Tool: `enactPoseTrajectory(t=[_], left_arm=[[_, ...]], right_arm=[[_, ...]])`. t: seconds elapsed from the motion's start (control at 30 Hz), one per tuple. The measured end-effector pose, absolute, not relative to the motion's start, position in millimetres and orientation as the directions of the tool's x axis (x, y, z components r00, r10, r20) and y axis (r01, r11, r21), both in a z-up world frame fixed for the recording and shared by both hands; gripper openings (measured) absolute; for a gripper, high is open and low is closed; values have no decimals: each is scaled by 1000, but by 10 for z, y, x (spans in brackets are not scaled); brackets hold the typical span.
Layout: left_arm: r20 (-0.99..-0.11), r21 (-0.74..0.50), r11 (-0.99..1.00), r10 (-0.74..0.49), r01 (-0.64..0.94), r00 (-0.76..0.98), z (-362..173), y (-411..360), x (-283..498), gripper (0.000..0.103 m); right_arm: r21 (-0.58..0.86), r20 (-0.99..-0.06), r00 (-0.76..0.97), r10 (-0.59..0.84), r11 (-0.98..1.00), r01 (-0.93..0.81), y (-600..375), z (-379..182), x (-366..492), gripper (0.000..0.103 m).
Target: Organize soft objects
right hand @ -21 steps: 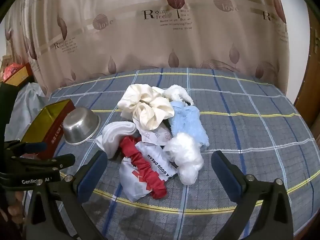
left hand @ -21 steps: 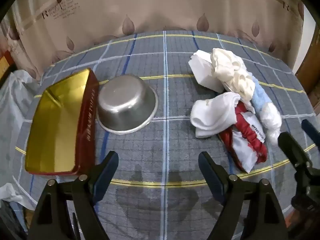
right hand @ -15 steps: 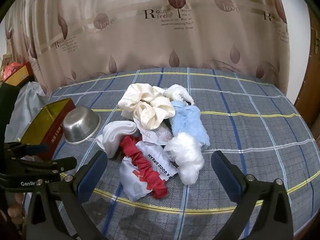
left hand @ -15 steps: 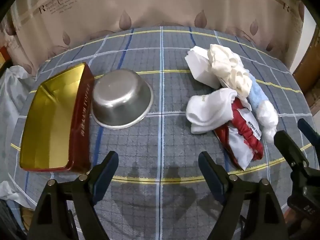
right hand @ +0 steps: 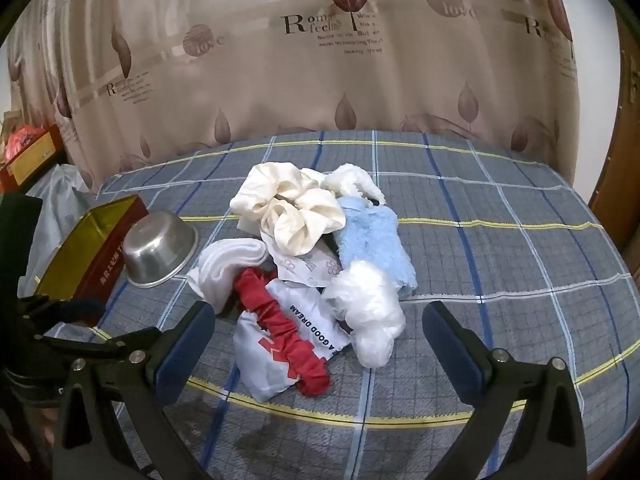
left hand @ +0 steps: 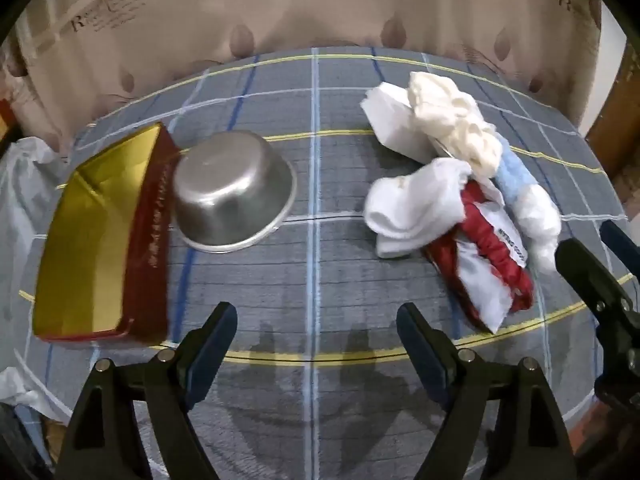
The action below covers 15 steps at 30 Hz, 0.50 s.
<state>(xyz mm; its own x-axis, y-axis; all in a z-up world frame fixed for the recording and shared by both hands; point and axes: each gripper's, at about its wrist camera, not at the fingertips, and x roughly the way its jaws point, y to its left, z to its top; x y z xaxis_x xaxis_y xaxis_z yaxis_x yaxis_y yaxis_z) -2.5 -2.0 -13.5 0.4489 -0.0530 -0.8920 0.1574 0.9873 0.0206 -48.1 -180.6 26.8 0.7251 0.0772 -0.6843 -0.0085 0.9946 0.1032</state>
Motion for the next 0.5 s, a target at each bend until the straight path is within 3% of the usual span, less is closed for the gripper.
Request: enactPoseTrajectory(t=[0.5], left_arm=[[-889, 11, 975, -92, 220, 449, -165, -77, -13, 84]], right_arm=[[106, -696, 714, 77, 994, -4, -1824, 234, -460, 103]])
